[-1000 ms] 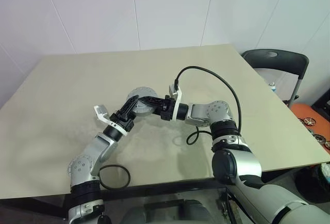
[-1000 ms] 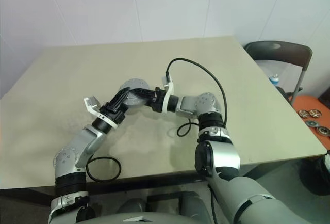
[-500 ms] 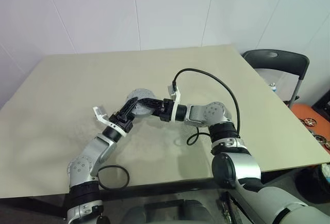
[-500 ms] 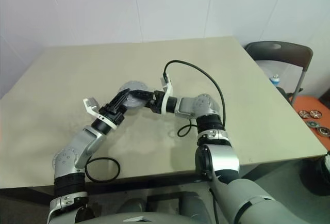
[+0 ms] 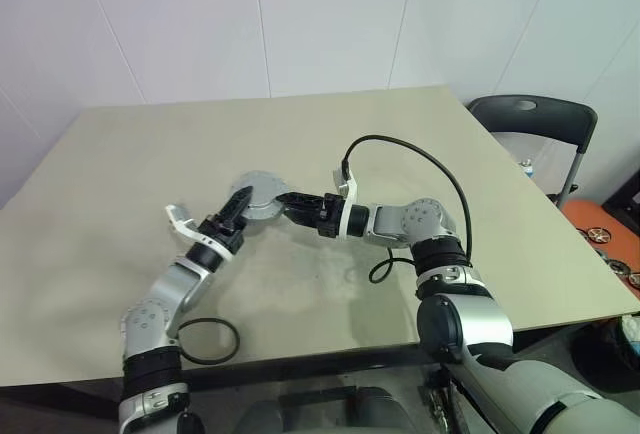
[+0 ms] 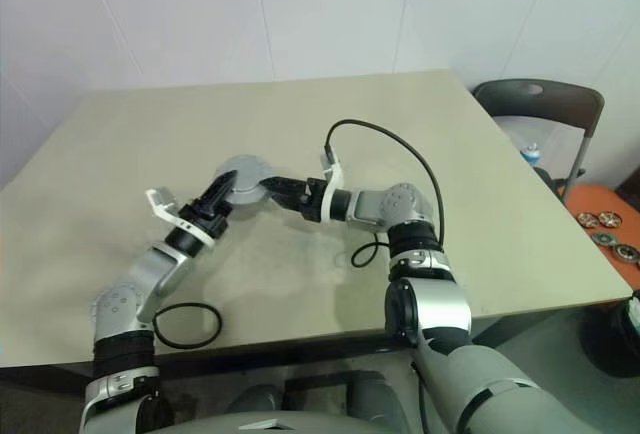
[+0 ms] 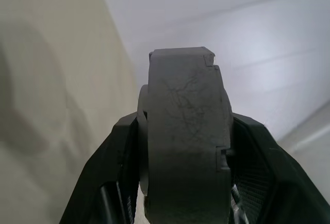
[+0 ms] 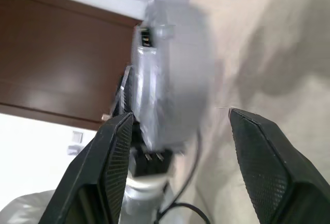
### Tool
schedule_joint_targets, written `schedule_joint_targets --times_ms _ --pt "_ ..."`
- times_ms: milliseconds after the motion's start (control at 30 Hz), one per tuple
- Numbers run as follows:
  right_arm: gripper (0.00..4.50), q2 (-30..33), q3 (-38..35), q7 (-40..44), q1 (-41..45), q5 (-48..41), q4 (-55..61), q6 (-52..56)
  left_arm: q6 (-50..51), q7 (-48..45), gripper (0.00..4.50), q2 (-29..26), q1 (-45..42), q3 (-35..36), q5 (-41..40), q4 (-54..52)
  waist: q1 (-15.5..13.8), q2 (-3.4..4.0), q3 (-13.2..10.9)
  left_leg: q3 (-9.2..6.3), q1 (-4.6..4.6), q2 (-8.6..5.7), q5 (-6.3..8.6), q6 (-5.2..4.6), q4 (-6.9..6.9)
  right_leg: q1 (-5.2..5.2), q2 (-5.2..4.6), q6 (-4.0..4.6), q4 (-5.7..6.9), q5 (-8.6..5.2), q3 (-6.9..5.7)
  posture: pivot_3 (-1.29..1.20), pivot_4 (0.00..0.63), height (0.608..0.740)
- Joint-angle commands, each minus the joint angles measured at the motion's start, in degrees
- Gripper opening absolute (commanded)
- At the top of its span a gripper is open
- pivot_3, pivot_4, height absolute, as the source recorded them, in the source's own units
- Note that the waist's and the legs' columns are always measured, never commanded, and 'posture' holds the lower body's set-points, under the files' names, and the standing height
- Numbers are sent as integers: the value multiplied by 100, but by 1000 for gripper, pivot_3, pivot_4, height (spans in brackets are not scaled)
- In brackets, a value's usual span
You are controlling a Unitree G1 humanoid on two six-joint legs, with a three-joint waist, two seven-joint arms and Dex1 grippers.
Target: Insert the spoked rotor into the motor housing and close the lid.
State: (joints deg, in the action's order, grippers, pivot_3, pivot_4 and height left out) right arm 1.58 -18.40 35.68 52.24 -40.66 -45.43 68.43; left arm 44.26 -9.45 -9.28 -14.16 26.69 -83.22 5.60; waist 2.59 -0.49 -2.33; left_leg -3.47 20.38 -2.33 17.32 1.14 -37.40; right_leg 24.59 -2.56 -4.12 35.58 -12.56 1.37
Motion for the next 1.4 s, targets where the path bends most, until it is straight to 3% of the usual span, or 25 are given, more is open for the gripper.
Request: schedule_joint_targets --times_ms 33,333,667,1000,1300,1400 --pt "3098 -23 42 158 212 7 -53 -105 -229 -297 2132 -245 -205 340 -50 -199 -6 0 0 0 0 0 0 0 0 0 0 0 0 0 0 0 0 740" --pt "3098 -175 229 351 392 210 -385 -355 -463 -295 2132 -1277 149 1005 376 -112 2 -1 1 -1 1 -1 0 0 3 2 -3 0 -1 0 0 0 0 740" --pt "3098 -242 267 425 476 379 -591 -521 -445 -1077 2132 -2691 11 1341 1248 1512 -1 -4 2 -3 1 -4 0 2 6 4 -2 0 -1 0 -4 0 0 740" --pt "3098 -112 204 310 441 449 -501 -553 -1069 -2129 2132 -2991 -505 720 3075 3728 0 -19 12 -4 2 -5 -1 5 11 10 -12 0 2 0 -4 0 0 740" --pt "3098 -62 186 209 363 498 -458 -581 -1406 -2447 2132 -3182 -486 705 3849 4475 55 -15 17 -5 -42 0 -13 25 12 -4 -12 3 52 0 1 0 0 740" --pt "3138 -101 184 209 367 523 -502 -607 -1452 -2519 3202 -3373 -446 799 3956 4671 167 -14 18 -5 -67 2 -13 25 19 -20 -7 3 57 0 5 0 0 740"
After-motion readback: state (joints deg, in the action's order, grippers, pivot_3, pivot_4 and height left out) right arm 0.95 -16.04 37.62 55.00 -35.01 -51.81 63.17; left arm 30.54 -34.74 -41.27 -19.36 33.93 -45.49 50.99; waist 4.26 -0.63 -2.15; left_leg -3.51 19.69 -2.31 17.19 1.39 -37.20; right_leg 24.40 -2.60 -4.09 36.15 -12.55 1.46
